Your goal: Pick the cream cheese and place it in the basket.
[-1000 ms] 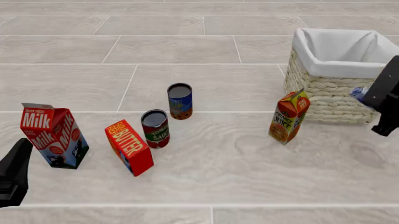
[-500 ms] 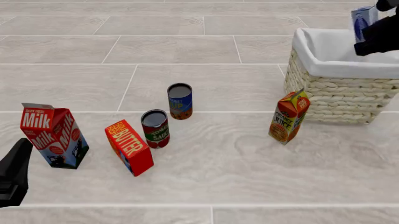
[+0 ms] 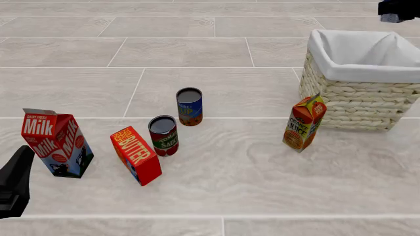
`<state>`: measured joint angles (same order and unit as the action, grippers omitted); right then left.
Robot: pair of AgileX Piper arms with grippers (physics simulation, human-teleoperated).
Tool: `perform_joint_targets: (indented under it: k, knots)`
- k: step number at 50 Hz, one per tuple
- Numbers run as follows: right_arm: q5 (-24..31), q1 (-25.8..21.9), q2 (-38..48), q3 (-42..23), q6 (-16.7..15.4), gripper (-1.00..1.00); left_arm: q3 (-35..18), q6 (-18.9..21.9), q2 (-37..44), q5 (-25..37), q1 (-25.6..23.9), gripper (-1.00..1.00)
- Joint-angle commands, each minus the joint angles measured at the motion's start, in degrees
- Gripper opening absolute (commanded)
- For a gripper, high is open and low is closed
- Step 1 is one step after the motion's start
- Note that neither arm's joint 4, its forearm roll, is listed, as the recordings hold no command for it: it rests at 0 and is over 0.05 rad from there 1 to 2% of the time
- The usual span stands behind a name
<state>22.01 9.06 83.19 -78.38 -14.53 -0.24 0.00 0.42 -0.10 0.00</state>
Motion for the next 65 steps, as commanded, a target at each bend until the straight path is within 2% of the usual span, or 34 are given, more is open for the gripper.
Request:
perform_joint_targets:
  k: [1, 5, 7, 19, 25, 30, 31, 32, 43, 50, 65]
  knots:
    - [5.4, 1.4, 8.7, -9.5, 5.8, -1.0, 0.0, 0.0, 0.0, 0.0, 0.0, 1.0]
    - [6.9, 0.9, 10.5, -10.3, 4.3, -1.0, 0.0, 0.0, 0.0, 0.0, 0.0, 1.0]
    - [7.9, 1.5, 12.1, -11.9, 5.6, -1.0, 0.0, 0.0, 0.0, 0.0, 0.0, 1.0]
    - [14.9, 1.1, 18.0, -19.4, 3.0, -1.0, 0.0, 0.0, 0.0, 0.0, 0.0, 1.0]
    - [18.2, 0.9, 21.0, -24.1, 3.0, -1.0, 0.0, 0.0, 0.0, 0.0, 0.0, 1.0]
    - [19.3, 0.9, 22.1, -25.5, 2.8, -1.0, 0.0, 0.0, 0.0, 0.0, 0.0, 1.0]
    - [20.1, 1.3, 22.6, -25.6, 1.5, -1.0, 0.0, 0.0, 0.0, 0.0, 0.0, 1.0]
    - [20.2, 1.4, 23.2, -25.2, 0.4, -1.0, 0.0, 0.0, 0.0, 0.0, 0.0, 1.0]
    - [19.1, 2.1, 23.9, -23.3, 1.6, -1.0, 0.0, 0.0, 0.0, 0.0, 0.0, 1.0]
    - [18.0, 1.8, 24.4, -21.5, 1.2, -1.0, 0.0, 0.0, 0.0, 0.0, 0.0, 1.0]
    - [18.0, 1.6, 26.1, -22.3, 1.0, -1.0, 0.0, 0.0, 0.0, 0.0, 0.0, 1.0]
